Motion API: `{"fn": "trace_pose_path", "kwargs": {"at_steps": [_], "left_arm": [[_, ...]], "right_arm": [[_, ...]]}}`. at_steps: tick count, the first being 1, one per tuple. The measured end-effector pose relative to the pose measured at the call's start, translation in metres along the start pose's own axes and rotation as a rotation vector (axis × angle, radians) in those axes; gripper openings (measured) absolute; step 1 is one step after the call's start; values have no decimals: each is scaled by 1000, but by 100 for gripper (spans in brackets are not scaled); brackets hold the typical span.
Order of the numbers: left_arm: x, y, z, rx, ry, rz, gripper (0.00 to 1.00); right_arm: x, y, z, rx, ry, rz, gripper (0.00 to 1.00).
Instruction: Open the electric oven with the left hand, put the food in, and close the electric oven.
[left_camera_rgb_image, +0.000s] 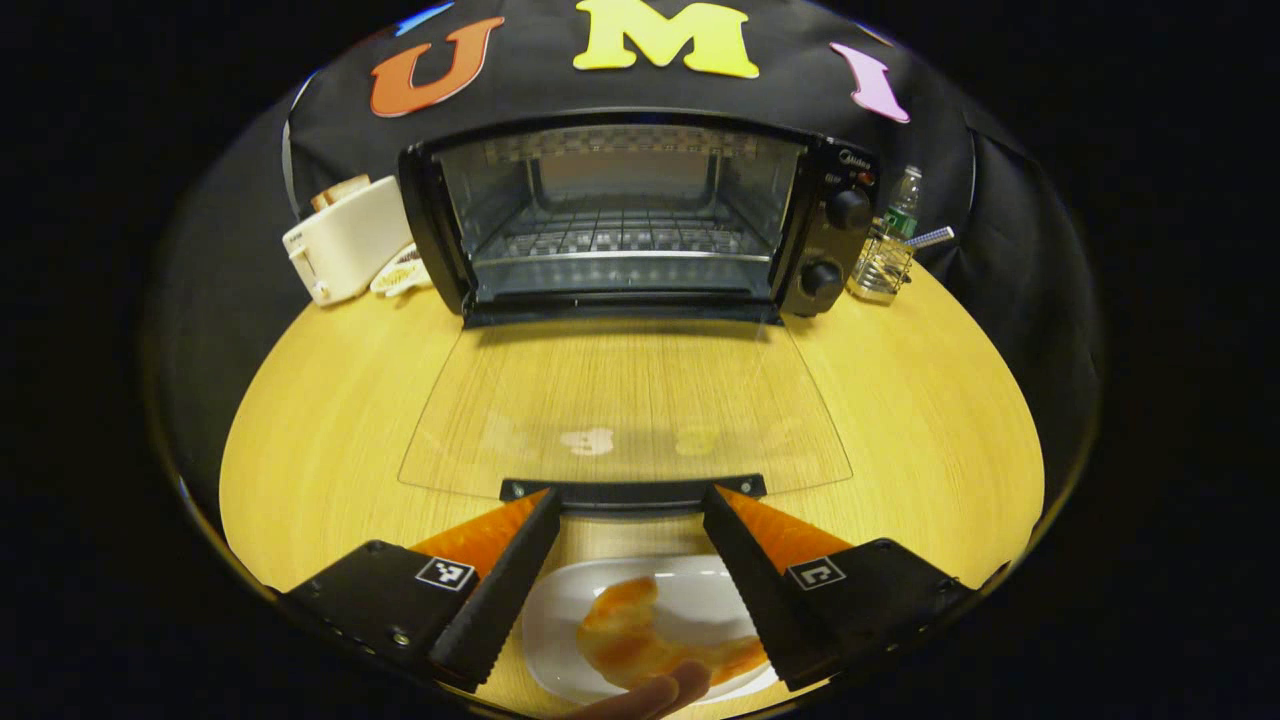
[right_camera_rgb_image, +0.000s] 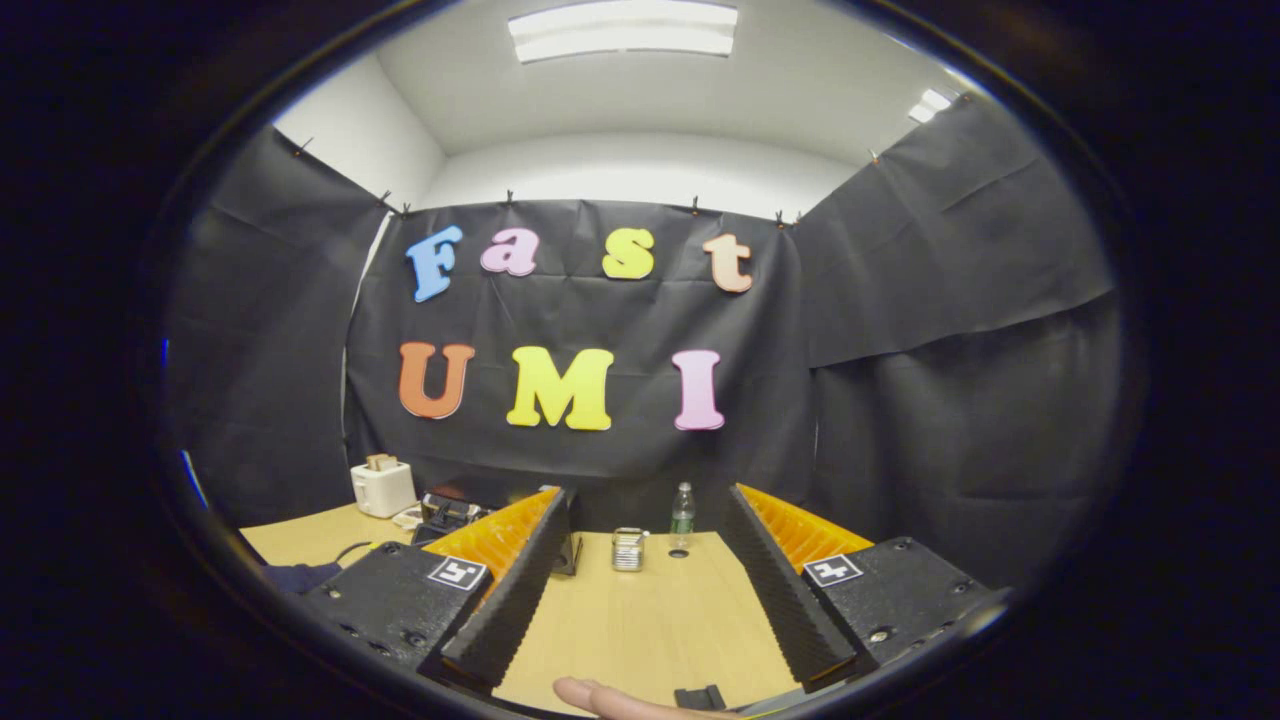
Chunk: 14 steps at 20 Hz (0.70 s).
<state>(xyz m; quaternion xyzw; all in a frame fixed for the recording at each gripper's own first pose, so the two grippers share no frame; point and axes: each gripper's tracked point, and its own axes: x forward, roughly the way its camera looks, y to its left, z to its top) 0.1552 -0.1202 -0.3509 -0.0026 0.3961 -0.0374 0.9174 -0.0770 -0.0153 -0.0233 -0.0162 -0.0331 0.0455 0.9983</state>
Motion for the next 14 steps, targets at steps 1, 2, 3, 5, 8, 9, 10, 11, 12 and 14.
{"fn": "trace_pose_path", "kwargs": {"at_steps": [1,2,3,5,8,9,10,11,12,14], "left_arm": [[1,0,-1,3,-1,-3,97],[2,1,-4,3,14,-4,95],[2,1,-4,4,11,-7,96],[-1,1,2,-4,-10,-27,96],[-15,15,12,-21,-54,-30,96],[-22,20,17,-31,-76,-32,96],[-32,26,23,-46,-102,-36,95],[-45,32,29,-62,-138,-43,96],[-61,37,36,-72,-179,-54,96],[-101,50,47,-63,-273,-66,94]], "right_arm": [[2,0,-2,-7,3,-3,100],[4,-1,-3,-16,8,-8,100],[6,1,-7,-20,14,-7,100],[10,9,-14,-16,31,8,100],[20,19,-33,-17,75,23,100],[26,24,-40,-18,93,31,100],[32,30,-49,-18,113,41,100],[38,40,-57,-16,131,62,100],[45,49,-65,-9,152,87,100],[59,66,-84,16,192,136,98]]}}
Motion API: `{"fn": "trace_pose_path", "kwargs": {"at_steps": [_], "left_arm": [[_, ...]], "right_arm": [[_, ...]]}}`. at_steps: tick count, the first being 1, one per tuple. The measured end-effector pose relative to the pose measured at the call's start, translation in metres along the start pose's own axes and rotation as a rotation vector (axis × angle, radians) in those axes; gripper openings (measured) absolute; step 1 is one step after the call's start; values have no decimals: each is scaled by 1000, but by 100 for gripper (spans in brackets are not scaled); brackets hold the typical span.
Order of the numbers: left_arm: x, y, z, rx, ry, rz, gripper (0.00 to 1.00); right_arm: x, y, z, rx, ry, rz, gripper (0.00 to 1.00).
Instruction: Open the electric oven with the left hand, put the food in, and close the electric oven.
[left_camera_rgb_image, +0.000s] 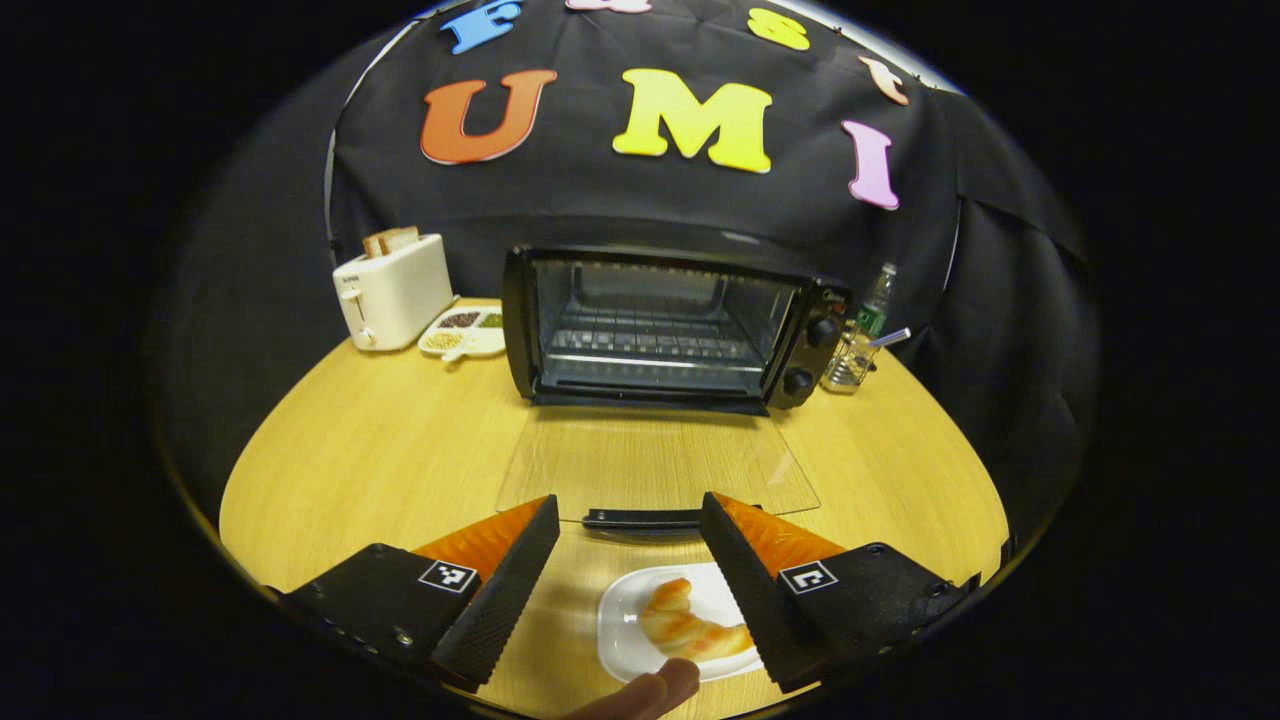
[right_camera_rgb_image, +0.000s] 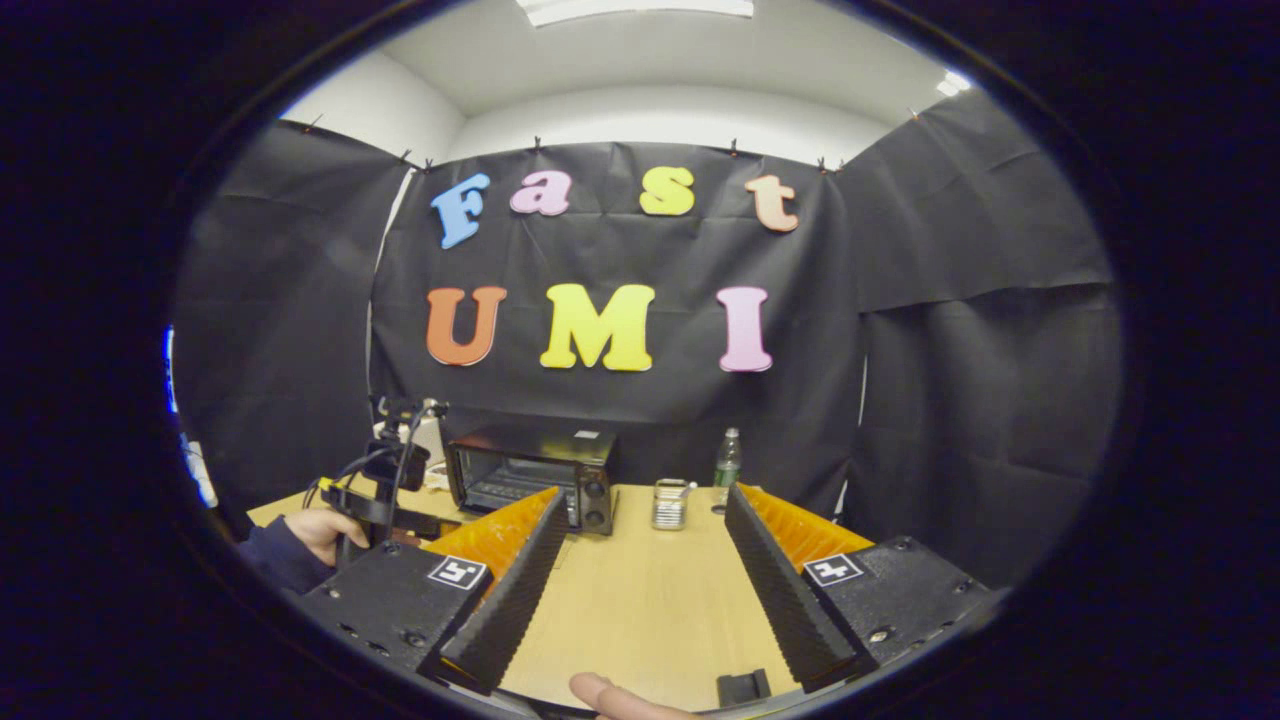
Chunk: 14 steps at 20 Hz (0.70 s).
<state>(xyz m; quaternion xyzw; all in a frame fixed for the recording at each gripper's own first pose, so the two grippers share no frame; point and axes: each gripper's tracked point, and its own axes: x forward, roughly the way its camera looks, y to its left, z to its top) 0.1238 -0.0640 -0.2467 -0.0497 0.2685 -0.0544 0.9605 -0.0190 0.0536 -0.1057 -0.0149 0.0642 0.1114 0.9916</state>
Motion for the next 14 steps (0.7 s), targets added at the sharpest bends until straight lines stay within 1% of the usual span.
{"fn": "trace_pose_path", "kwargs": {"at_steps": [1,2,4,5,6,7,8,11,14], "left_arm": [[-20,4,10,9,-51,-7,94],[-42,8,19,22,-98,-8,93],[-87,17,36,60,-200,-4,94],[-108,21,43,73,-247,2,94],[-125,24,45,75,-273,5,93],[-143,26,44,75,-298,8,93],[-162,30,45,76,-335,17,94],[-211,51,43,62,-439,57,93],[-249,63,33,43,-507,84,93]], "right_arm": [[10,7,-8,14,18,24,96],[20,14,-15,26,37,48,100],[43,28,-34,35,80,81,97],[53,33,-44,26,106,88,99],[62,39,-54,15,130,98,100],[72,49,-61,12,141,125,100],[82,61,-70,10,157,154,100],[107,104,-106,-40,213,295,100],[131,133,-143,-108,251,386,98]]}}
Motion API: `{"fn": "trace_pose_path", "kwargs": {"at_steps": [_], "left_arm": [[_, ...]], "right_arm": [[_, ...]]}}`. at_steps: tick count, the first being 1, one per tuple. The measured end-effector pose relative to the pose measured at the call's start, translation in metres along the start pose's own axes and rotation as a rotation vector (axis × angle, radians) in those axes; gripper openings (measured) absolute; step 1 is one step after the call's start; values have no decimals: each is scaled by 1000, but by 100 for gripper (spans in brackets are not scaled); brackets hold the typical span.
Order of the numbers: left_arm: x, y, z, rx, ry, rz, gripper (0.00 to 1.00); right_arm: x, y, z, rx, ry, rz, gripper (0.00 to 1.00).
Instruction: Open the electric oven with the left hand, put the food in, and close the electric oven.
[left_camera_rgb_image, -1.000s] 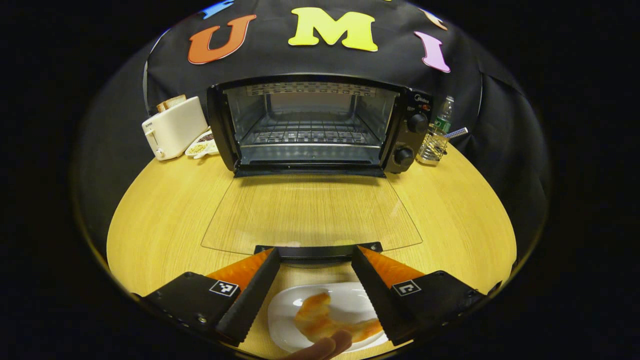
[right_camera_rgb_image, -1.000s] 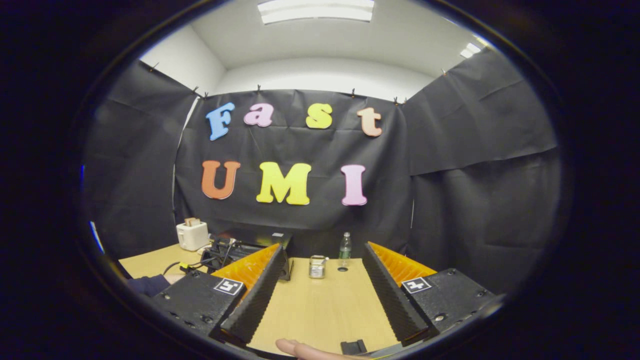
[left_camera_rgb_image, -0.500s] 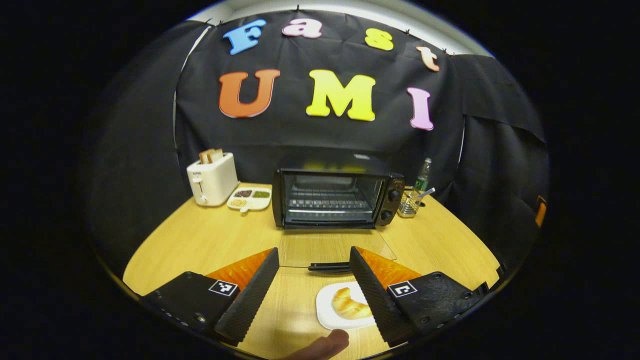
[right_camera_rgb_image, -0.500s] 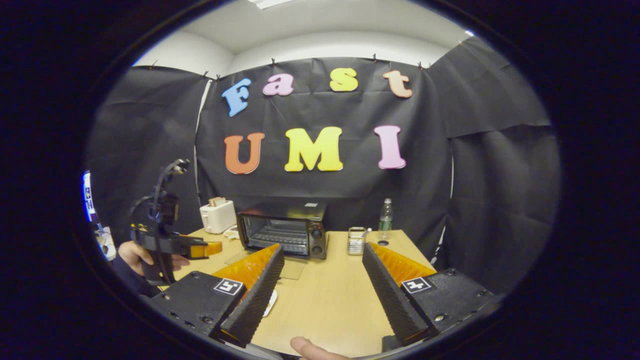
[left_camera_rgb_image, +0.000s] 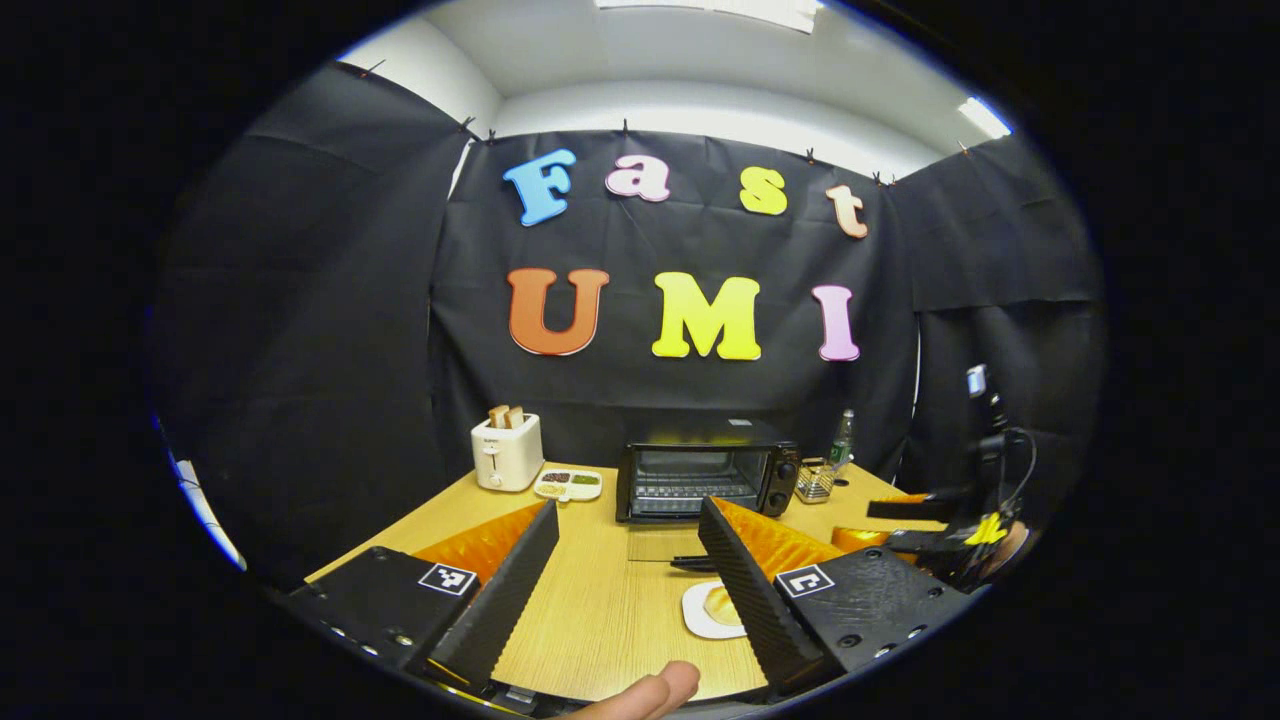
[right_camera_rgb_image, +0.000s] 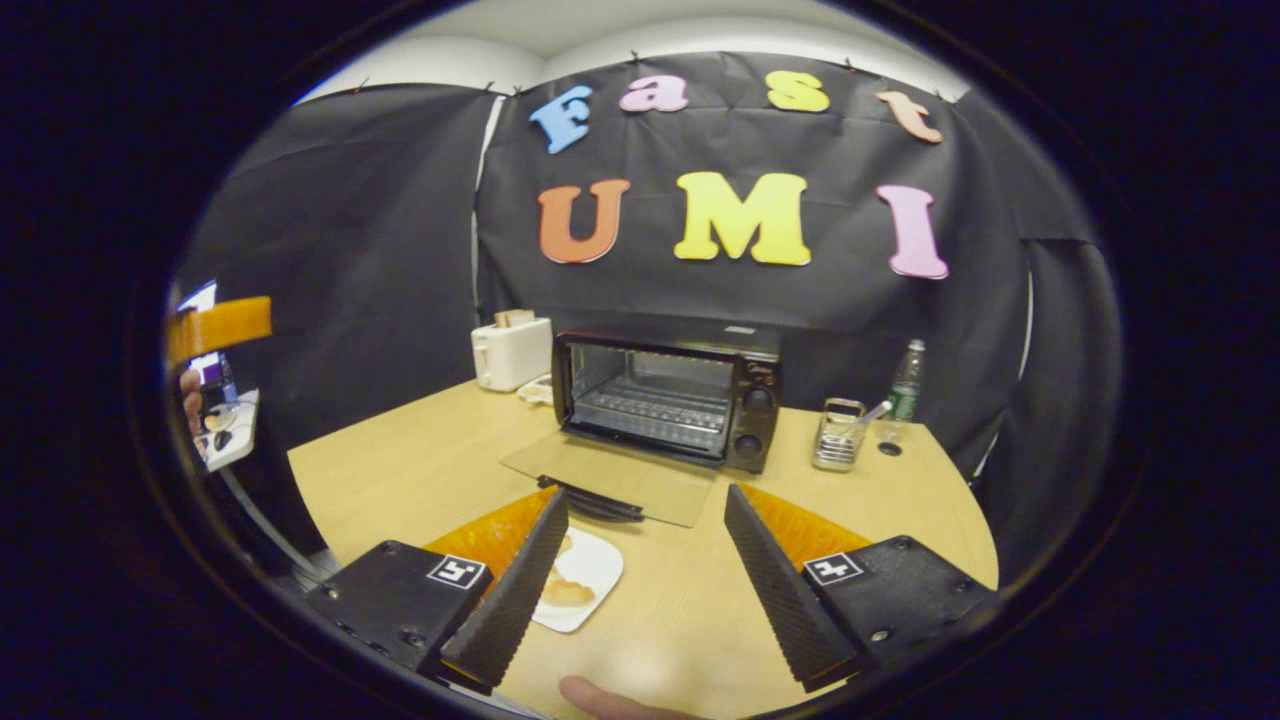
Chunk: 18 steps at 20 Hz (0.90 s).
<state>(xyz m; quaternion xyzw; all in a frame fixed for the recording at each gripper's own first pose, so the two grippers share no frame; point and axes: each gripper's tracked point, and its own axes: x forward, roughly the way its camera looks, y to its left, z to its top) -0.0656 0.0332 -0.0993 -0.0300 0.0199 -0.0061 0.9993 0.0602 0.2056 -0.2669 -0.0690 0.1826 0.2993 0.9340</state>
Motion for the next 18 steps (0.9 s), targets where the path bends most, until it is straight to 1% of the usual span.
{"fn": "trace_pose_path", "kwargs": {"at_steps": [2,3,5,6,7,9,10,12,13,14,15,16,18], "left_arm": [[-21,10,5,36,-35,19,93],[-28,13,9,54,-54,27,93],[-39,10,12,77,-70,16,93],[-44,9,14,85,-76,13,93],[-49,10,17,86,-76,12,93],[-57,2,27,92,-86,-12,93],[-61,-1,37,99,-103,-24,93],[-66,-2,54,98,-137,-30,94],[-64,-6,57,99,-148,-42,94],[-64,-9,59,102,-155,-47,94],[-64,-10,59,104,-161,-48,94],[-63,-12,59,106,-163,-49,94],[-63,-7,61,96,-176,-21,94]], "right_arm": [[24,18,-20,-6,35,64,99],[34,29,-32,-7,53,116,100],[50,61,-50,-25,95,251,100],[55,73,-57,-40,110,295,100],[61,76,-65,-52,135,307,100],[71,74,-82,-75,184,293,100],[75,77,-88,-79,201,307,97],[79,86,-104,-69,253,349,100],[79,88,-108,-61,270,358,98],[80,89,-112,-56,287,362,93],[83,86,-119,-59,309,342,88],[86,86,-119,-69,301,337,83],[87,89,-118,-73,294,332,75]]}}
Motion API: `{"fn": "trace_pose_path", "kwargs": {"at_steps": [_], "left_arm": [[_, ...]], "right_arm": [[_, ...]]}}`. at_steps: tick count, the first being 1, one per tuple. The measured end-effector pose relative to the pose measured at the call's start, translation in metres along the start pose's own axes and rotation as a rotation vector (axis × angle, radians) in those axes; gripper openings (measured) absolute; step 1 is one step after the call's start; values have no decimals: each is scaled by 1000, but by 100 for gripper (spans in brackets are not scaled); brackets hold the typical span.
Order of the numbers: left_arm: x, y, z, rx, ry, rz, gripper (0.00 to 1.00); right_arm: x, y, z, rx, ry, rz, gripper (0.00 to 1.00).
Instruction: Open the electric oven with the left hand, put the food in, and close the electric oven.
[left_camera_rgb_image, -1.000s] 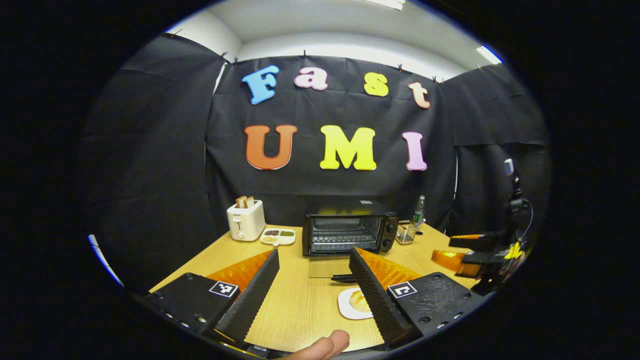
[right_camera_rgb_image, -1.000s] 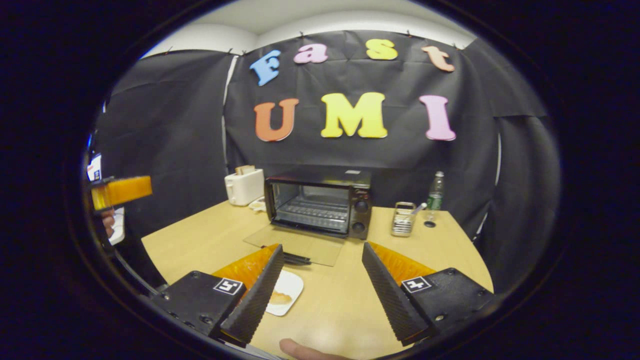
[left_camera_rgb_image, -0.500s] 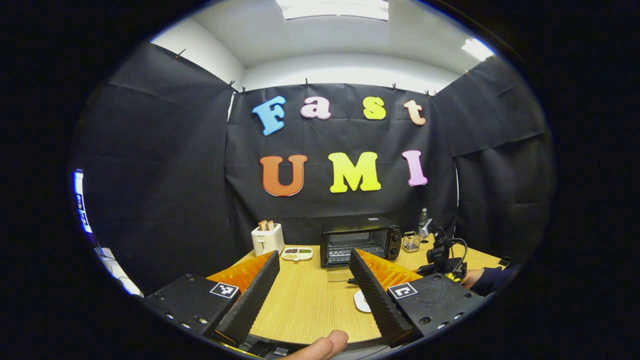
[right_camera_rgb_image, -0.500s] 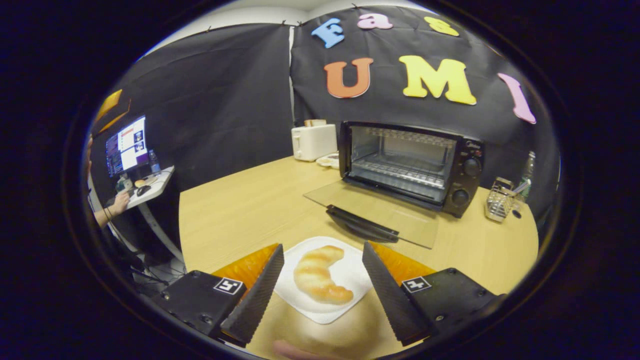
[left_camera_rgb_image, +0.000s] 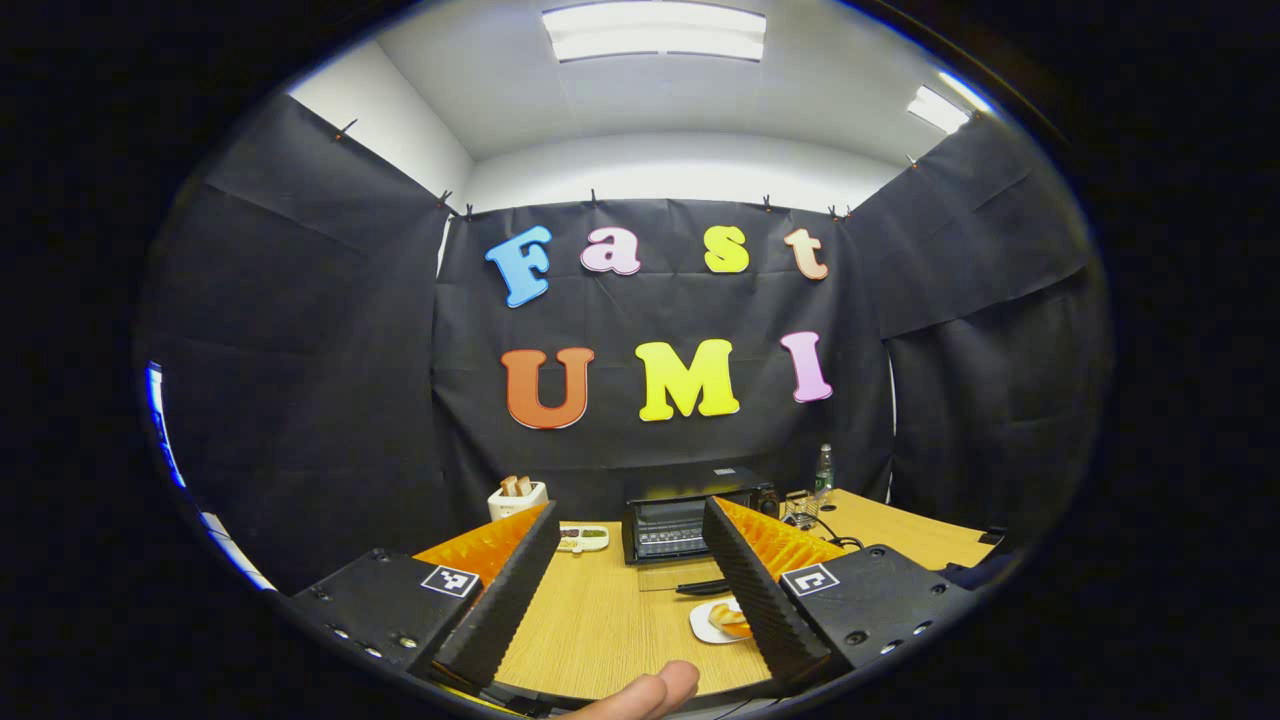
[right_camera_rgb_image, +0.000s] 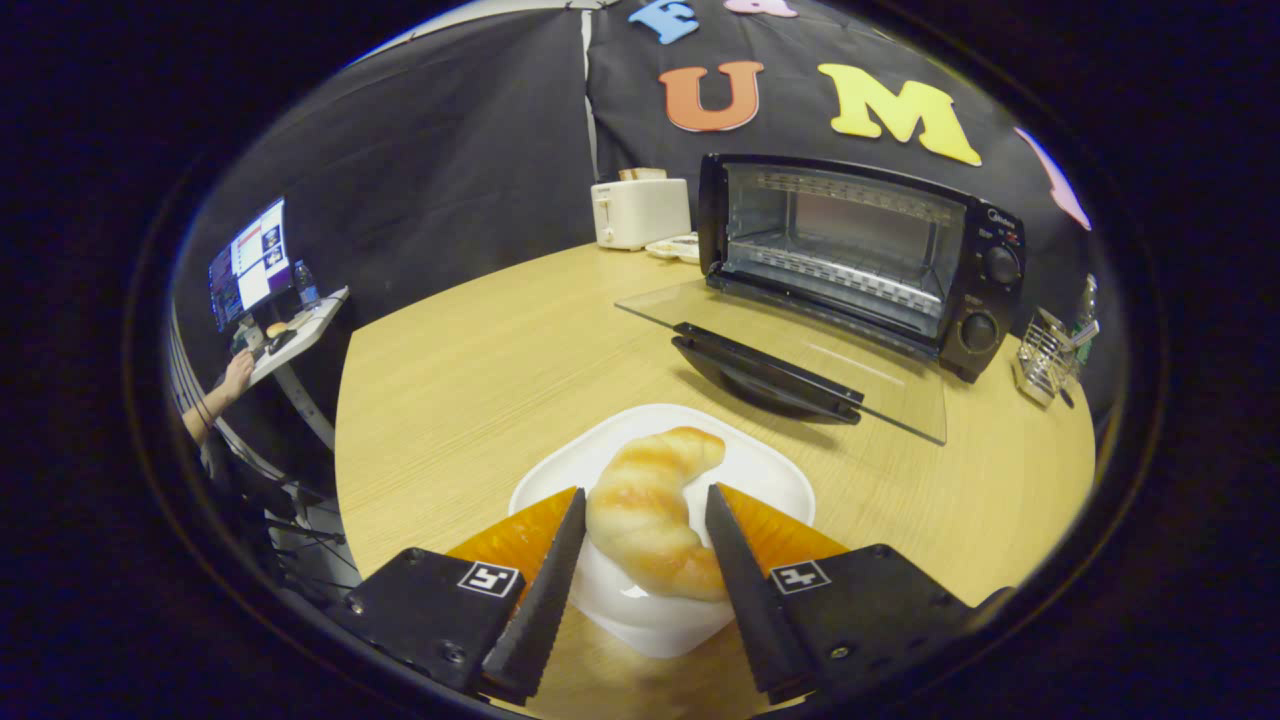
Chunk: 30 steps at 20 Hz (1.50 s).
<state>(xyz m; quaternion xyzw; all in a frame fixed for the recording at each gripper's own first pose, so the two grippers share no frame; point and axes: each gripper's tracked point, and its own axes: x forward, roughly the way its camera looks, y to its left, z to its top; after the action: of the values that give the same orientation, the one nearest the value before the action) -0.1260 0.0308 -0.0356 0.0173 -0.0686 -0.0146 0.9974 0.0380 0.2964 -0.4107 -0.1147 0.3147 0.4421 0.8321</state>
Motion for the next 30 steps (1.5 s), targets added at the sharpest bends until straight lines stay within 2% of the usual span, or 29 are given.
{"fn": "trace_pose_path", "kwargs": {"at_steps": [1,2,3,6,13,16,17,18,21,24,25,30], "left_arm": [[0,-1,-3,-4,3,2,95],[1,-1,-5,-15,8,6,89],[2,0,-8,-24,16,10,96],[6,3,-13,-42,30,16,95],[24,-3,-27,-32,60,-8,95],[39,-2,-31,-49,66,-10,95],[45,1,-33,-50,74,-7,95],[52,2,-36,-52,84,-3,95],[69,7,-47,-59,120,5,95],[85,11,-55,-62,143,6,96],[89,13,-56,-61,148,10,96],[107,21,-67,-101,157,18,95]], "right_arm": [[-1,2,0,20,3,1,70],[-1,3,-1,49,8,1,66],[-1,4,0,80,11,3,61],[-11,-1,15,149,-37,-4,55],[-33,-32,75,270,-165,-11,58],[-25,-52,104,335,-209,-34,55],[-21,-60,115,355,-228,-48,58],[-17,-66,127,371,-249,-57,55],[-2,-82,161,442,-322,-78,57],[26,-102,180,499,-347,-147,54],[32,-107,185,515,-360,-171,56],[71,-144,219,674,-482,-275,56]]}}
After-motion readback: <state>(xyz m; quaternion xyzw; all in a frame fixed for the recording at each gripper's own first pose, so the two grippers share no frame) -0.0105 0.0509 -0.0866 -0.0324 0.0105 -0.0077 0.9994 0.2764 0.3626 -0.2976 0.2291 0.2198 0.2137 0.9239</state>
